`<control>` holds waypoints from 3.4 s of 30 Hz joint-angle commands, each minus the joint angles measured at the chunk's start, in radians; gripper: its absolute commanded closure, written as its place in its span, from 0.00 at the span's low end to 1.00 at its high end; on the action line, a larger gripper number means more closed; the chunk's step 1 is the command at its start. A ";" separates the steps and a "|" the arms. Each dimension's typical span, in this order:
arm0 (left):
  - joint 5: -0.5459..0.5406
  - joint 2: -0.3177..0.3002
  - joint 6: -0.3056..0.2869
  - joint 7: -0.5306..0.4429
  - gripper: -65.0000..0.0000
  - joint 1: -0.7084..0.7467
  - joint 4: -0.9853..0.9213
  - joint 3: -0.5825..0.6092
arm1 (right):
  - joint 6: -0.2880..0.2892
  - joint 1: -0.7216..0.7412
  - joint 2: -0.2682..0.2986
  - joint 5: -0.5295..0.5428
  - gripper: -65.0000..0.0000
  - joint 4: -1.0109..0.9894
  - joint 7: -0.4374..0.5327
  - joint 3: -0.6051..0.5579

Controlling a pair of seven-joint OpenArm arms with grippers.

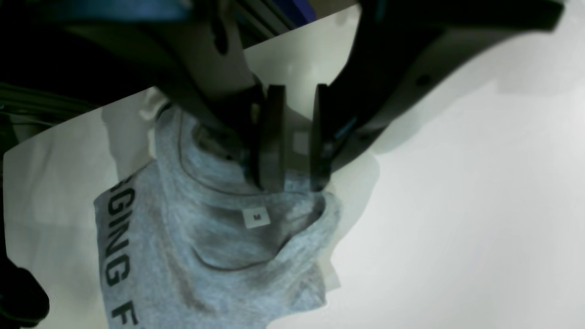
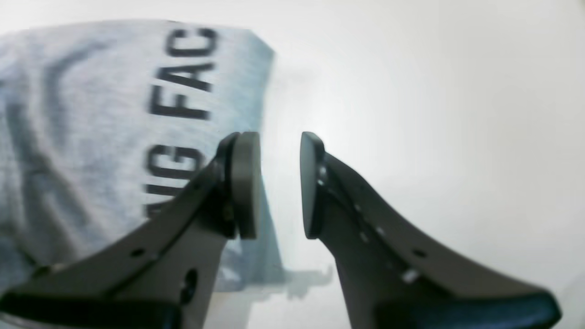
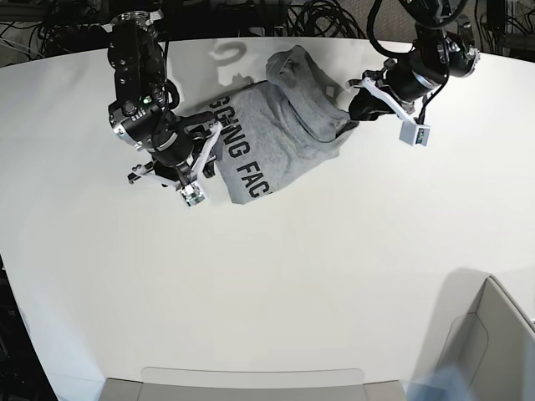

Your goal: Fold the T-shirt properly

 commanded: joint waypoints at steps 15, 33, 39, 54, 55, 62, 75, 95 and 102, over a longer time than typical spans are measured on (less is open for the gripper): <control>-0.234 -0.003 -0.002 0.010 0.85 0.032 0.005 0.009 | 0.000 -0.022 0.065 0.044 0.78 -0.063 0.023 0.001; -0.233 -0.001 0.002 -0.004 0.85 0.021 -0.014 0.127 | 0.000 -0.020 0.067 0.039 0.78 -0.063 0.023 -0.003; -0.233 -0.001 0.002 -0.002 0.85 0.012 -0.018 0.102 | 0.000 -0.020 0.067 0.038 0.78 -0.064 0.023 0.000; -0.224 -0.009 0.006 0.010 1.00 -0.034 -0.104 0.004 | 0.000 -0.020 0.067 0.036 0.78 -0.064 0.023 0.001; -0.224 -0.009 0.006 0.010 1.00 -0.034 -0.104 -0.016 | 0.000 -0.020 0.067 0.036 0.78 -0.064 0.023 0.001; -0.224 -0.011 0.006 0.015 1.00 -0.047 -0.106 -0.071 | 0.000 -0.017 0.067 0.036 0.78 -0.064 0.023 0.001; -0.230 -0.011 0.006 0.119 0.81 -0.067 -0.103 -0.278 | 0.000 0.047 0.065 0.041 0.79 -0.055 0.026 0.001; -0.391 -0.074 -0.002 0.156 1.00 -0.100 0.008 0.224 | 0.000 0.055 0.091 0.035 1.00 -0.251 0.023 0.164; -0.046 -0.095 -0.002 0.137 1.00 -0.159 -0.018 0.526 | 0.000 0.053 0.123 0.039 1.00 -0.293 0.025 -0.020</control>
